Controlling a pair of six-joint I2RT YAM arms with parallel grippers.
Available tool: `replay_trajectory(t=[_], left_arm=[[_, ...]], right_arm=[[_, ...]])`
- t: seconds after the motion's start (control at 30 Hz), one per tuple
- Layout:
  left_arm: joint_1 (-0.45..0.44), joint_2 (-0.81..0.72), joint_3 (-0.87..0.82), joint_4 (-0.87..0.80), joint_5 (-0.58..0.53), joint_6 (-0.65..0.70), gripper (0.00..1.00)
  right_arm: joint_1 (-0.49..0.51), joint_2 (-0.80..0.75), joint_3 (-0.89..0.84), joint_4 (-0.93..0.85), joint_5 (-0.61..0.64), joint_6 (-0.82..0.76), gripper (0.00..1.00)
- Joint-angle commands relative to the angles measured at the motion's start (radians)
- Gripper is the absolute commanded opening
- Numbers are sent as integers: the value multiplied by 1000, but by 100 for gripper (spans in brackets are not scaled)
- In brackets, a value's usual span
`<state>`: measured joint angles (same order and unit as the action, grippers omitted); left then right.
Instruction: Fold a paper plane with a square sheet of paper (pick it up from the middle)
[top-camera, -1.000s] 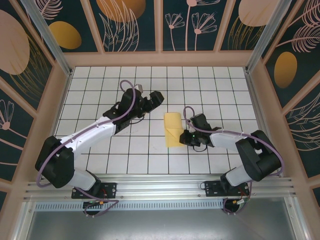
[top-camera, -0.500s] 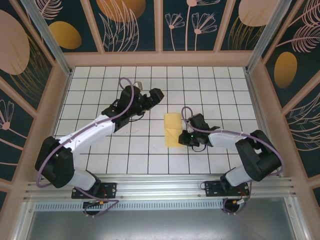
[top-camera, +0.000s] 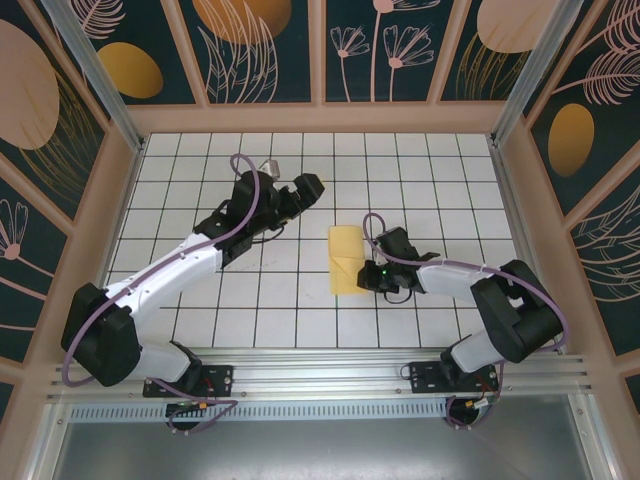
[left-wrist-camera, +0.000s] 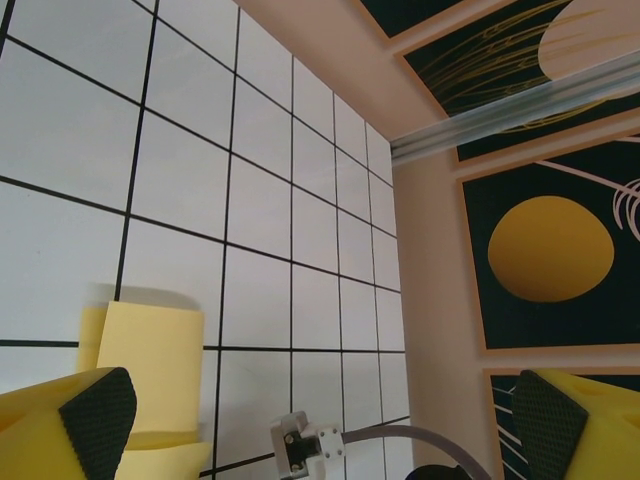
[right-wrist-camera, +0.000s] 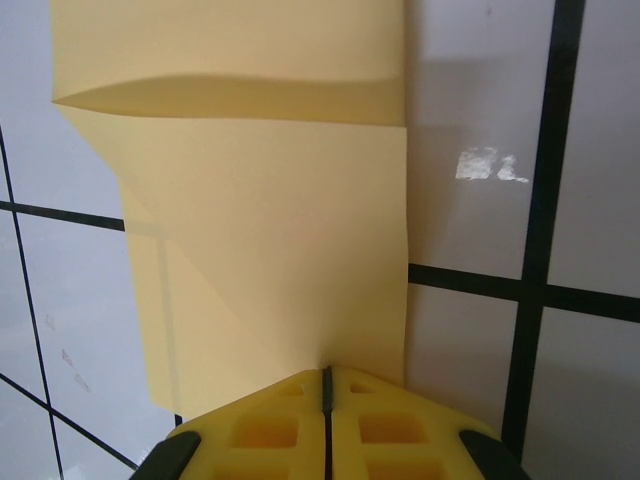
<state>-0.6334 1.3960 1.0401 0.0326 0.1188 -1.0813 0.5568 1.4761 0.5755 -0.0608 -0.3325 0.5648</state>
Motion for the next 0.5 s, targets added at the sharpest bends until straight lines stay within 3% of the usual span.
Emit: replay_trajectory(t=[0.0, 0.13, 0.23, 0.3, 0.47], left_arm=[[7, -4, 2, -15, 68, 37, 98], [8, -23, -24, 5, 101, 81, 99], [7, -45, -46, -36, 51, 66, 99], [8, -67, -127, 90, 123, 90, 99], [6, -79, -222, 216, 182, 96, 99]], right_arm=[[6, 5, 6, -7, 26, 19, 8], [6, -8, -3, 7, 29, 20, 8], [5, -15, -14, -7, 46, 28, 8], [2, -31, -42, 19, 35, 43, 8], [-4, -35, -96, 59, -4, 74, 8]])
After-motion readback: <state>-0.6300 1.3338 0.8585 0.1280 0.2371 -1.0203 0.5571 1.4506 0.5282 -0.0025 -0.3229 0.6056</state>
